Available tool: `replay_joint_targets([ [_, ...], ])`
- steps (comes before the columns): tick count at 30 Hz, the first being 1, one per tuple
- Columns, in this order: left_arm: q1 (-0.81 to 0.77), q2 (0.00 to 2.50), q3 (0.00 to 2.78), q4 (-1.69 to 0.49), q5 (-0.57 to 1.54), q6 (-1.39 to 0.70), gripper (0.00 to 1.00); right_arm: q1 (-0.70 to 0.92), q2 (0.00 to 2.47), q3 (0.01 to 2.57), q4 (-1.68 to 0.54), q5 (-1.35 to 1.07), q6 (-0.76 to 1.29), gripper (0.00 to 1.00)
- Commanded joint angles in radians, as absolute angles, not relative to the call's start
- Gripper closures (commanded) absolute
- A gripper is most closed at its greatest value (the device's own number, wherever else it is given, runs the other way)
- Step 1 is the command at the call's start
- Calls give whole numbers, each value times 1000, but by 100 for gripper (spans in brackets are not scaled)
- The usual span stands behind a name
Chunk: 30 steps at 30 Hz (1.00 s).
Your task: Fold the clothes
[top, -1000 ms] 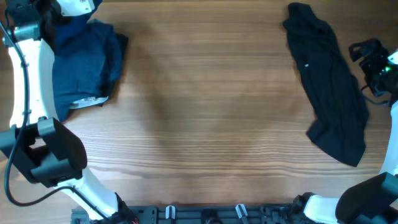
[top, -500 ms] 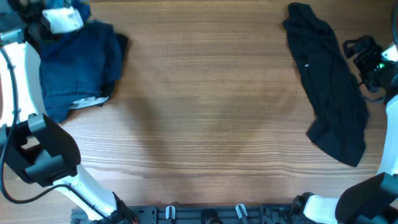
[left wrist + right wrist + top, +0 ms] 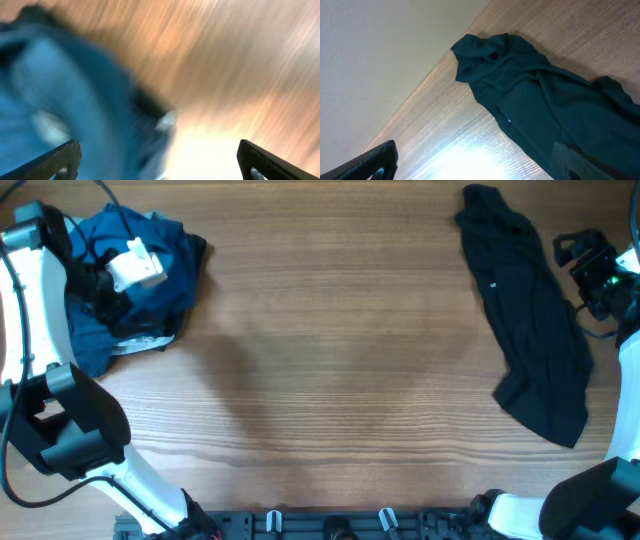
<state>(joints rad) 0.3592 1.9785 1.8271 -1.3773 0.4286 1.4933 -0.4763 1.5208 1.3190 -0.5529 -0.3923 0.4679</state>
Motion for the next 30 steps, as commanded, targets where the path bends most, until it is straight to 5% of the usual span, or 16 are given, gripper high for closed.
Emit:
replay_joint_targets([
  [1, 344, 1977, 1833, -1446, 748, 1208, 0, -469, 1530, 1321, -548, -405, 471, 1],
  [6, 324, 1977, 1833, -1332, 773, 701, 0, -469, 1530, 1321, -549, -405, 471, 1],
  [11, 339, 1964, 1834, -971, 679, 251, 0, -468, 1531, 1321, -562, -405, 458, 1],
  [17, 363, 1949, 1835, -577, 673, 194, 0, -469, 1546, 1321, -562, -396, 390, 0],
  [19, 363, 1949, 1835, -533, 460, 108, 8, -469, 1565, 1321, -562, -397, 389, 0],
  [22, 358, 1979, 1833, -487, 104, -11, 0, -469, 1594, 1321, -566, -397, 385, 0],
  [30, 349, 2220, 1830, -406, -12, -202, 0, -468, 1618, 1321, -585, -405, 385, 1],
])
